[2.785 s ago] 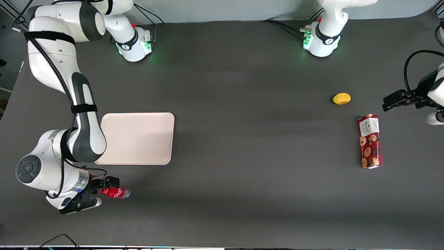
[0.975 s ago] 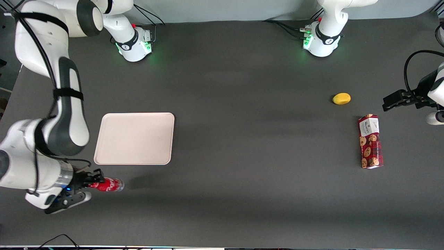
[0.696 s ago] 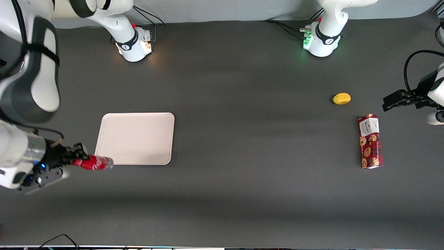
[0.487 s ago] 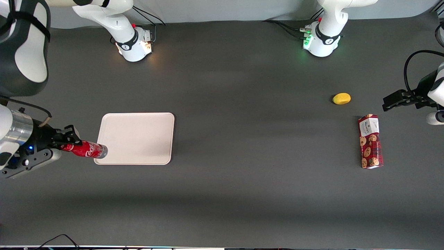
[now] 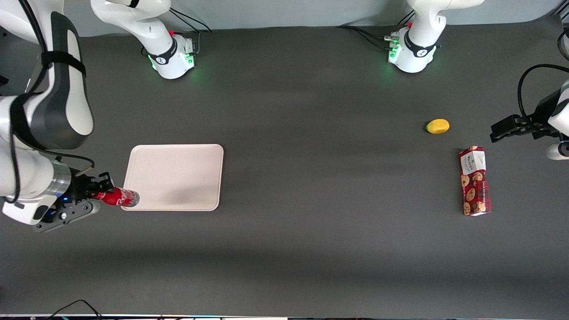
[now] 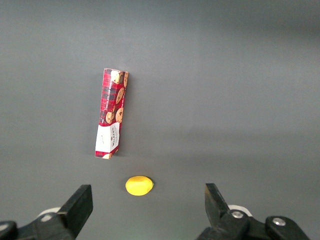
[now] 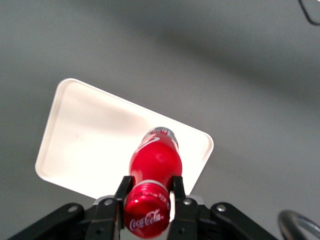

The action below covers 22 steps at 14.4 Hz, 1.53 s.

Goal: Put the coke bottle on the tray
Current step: 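Lift the bottle and carry it over the white tray, then lower the bottle onto the tray and open the right gripper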

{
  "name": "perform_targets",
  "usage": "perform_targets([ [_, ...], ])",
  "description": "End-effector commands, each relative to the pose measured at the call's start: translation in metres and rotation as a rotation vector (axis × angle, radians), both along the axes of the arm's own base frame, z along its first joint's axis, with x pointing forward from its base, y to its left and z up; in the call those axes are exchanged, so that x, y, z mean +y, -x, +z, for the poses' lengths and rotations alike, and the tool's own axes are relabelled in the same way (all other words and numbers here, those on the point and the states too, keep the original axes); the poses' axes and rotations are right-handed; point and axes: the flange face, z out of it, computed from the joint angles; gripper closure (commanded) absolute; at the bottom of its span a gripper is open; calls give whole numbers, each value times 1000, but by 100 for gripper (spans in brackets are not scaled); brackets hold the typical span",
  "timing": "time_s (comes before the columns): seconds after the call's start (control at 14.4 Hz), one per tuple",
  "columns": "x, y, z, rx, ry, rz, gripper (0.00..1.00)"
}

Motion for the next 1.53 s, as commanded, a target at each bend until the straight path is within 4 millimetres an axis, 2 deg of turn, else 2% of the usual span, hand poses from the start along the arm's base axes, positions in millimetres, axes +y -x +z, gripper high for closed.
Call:
perform_targets([
  [0.0, -17, 69, -26, -17, -22, 12, 100],
  [0.21, -47, 100, -63, -37, -31, 40, 100],
  [0.28, -53, 107, -70, -52, -33, 45, 100],
  [0.63, -74, 120, -108, -120, -22, 49, 100],
  [0.7, -82, 121, -112, -125, -18, 48, 100],
  [0.91, -89, 121, -117, -130, -14, 67, 100],
  [1.46, -93, 119, -142, -126, -9, 56, 100],
])
